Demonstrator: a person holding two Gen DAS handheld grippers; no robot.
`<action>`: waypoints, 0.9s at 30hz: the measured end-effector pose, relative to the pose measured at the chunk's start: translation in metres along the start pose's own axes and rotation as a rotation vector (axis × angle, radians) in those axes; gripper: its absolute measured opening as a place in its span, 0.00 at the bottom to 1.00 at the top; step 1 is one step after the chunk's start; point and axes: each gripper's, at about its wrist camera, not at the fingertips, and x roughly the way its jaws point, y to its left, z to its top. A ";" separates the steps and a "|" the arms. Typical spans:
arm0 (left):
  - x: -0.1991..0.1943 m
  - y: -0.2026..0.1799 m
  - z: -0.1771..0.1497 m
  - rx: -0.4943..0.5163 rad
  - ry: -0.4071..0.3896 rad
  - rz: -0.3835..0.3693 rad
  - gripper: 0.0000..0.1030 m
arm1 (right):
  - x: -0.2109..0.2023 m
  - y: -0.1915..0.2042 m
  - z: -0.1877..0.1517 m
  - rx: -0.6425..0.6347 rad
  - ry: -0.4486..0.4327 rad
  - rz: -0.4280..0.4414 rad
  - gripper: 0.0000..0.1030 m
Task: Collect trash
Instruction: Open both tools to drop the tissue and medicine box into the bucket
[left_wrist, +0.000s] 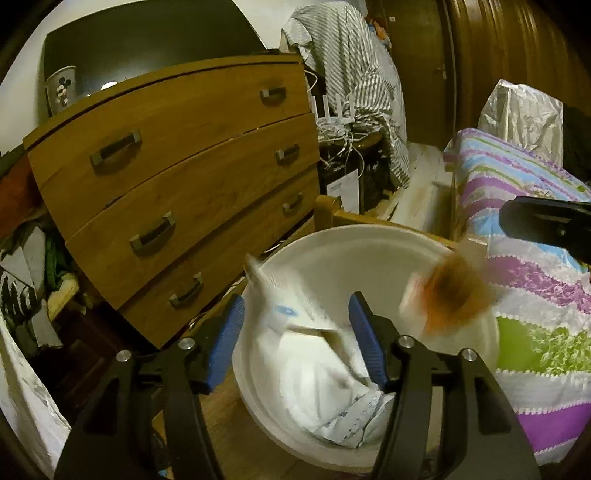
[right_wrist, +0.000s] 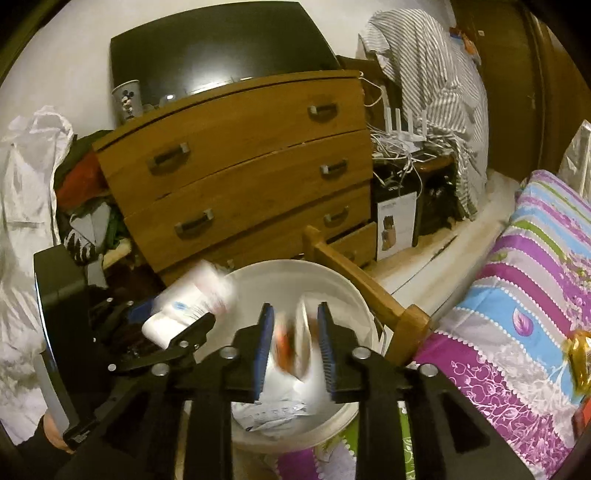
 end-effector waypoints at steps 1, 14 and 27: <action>0.000 0.000 -0.001 -0.001 -0.003 0.004 0.63 | 0.000 -0.001 -0.001 0.002 -0.001 0.000 0.26; -0.011 -0.009 0.001 0.017 -0.027 0.042 0.63 | -0.014 -0.009 -0.010 0.009 -0.026 0.001 0.26; -0.040 -0.039 0.003 0.005 -0.079 0.038 0.77 | -0.059 -0.034 -0.034 0.042 -0.119 -0.088 0.36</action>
